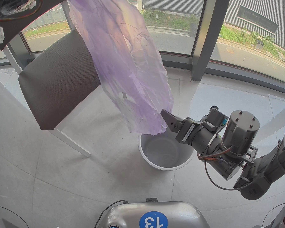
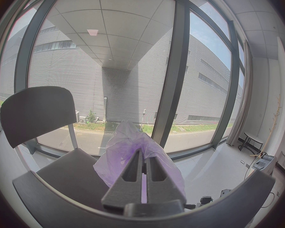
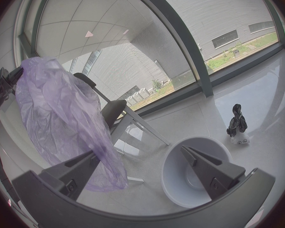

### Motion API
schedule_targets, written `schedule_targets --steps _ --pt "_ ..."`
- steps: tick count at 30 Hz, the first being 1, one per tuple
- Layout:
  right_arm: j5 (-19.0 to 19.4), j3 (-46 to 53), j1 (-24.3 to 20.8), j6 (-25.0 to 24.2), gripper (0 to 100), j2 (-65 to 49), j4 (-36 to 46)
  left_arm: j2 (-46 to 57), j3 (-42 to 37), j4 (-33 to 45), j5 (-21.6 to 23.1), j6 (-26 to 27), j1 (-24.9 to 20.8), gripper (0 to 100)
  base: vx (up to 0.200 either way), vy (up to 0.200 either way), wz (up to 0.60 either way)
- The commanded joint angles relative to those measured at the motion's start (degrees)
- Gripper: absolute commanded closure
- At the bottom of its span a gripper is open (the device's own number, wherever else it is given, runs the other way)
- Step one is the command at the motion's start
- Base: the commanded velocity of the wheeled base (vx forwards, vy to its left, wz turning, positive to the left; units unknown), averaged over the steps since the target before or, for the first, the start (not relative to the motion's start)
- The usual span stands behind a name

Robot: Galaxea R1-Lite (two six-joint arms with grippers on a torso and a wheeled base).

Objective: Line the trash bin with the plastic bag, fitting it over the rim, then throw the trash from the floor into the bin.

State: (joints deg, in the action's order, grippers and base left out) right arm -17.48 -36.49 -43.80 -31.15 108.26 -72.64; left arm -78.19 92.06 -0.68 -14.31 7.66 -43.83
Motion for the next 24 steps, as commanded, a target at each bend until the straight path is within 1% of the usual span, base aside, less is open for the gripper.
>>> schedule_targets --steps 1,9,17,24 --pt "0.1 0.8 -0.6 -0.1 0 1.4 -0.7 -0.1 0.0 0.1 0.0 0.0 0.0 100 0.0 0.0 0.0" --pt "-0.3 -0.6 -1.5 -0.3 0 4.4 -3.8 -0.1 -0.1 0.0 0.1 -0.1 -0.1 100 0.0 0.0 0.0" --pt "-0.4 -3.4 -1.6 -0.3 0 4.9 -3.8 0.0 -0.2 0.0 0.1 -0.5 -0.1 100 0.0 0.0 0.0" --pt "-0.4 -3.3 -2.1 -0.3 0 6.3 -3.8 0.0 -0.1 0.0 0.1 -0.6 0.0 100 0.0 0.0 0.0"
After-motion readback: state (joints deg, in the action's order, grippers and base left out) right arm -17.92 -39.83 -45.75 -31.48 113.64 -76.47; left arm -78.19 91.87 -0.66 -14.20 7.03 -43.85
